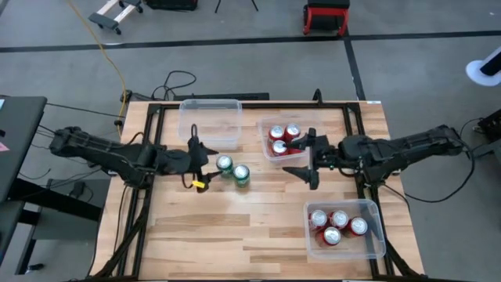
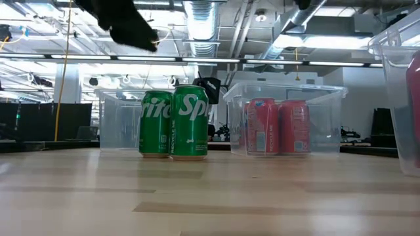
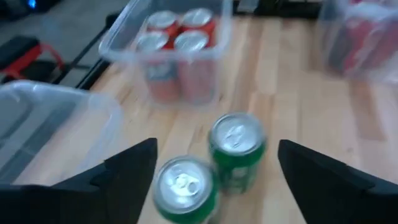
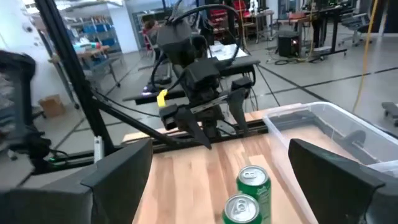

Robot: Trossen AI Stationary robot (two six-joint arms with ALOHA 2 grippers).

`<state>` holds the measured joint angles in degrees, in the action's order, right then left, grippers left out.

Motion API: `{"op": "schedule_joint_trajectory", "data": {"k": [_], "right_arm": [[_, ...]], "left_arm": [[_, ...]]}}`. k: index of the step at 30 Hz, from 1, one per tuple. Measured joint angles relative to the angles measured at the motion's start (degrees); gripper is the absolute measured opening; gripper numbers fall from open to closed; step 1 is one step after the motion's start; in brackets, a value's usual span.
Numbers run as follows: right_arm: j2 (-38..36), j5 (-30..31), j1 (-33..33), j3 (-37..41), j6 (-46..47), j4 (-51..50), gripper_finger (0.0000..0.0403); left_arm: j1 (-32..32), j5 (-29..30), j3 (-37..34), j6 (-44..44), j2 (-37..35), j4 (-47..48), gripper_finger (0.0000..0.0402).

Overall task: Sort soda cans
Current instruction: Put the left green soda can into the top left transparent bin

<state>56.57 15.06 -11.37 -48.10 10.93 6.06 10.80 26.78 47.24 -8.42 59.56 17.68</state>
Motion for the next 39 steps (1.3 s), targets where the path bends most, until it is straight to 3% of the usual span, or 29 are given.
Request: {"op": "schedule_joint_trajectory", "data": {"k": [9, 15, 27, 39], "right_arm": [[3.53, 0.12, 3.22, 0.0, -1.12, 3.49, 0.0395], [3.59, 0.12, 5.62, 0.0, -0.91, 1.96, 0.0395], [3.59, 0.07, 7.03, 0.0, -0.93, 1.04, 0.0395], [3.59, 0.06, 7.43, 0.0, -0.93, 0.27, 0.0395]], "left_arm": [[-6.6, -6.07, -0.26, 1.72, 6.25, 3.42, 0.038], [-10.11, -12.1, -0.74, 2.53, 8.49, 2.87, 0.0382], [-15.34, -15.51, -0.7, 6.22, 13.46, 2.46, 0.0383], [-16.08, -19.05, -0.7, 8.19, 20.9, 0.53, 0.0374]]}}
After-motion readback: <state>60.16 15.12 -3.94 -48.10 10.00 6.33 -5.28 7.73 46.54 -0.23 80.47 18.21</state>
